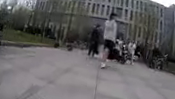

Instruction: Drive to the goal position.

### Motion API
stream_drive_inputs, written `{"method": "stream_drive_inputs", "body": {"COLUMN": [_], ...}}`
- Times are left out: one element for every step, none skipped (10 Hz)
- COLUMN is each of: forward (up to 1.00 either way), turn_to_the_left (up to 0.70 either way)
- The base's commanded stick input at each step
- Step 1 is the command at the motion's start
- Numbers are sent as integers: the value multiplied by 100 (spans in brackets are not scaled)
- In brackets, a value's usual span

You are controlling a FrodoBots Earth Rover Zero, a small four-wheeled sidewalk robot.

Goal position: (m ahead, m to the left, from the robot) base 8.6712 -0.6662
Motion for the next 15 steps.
{"method": "stream_drive_inputs", "body": {"forward": [85,85,85,85,85,85,85,85,85,85,85,85,85,85,85], "turn_to_the_left": [-3,-3,-3,-3,-3,-3,-3,-3,-3,-3,-3,-3,-3,-3,-3]}}
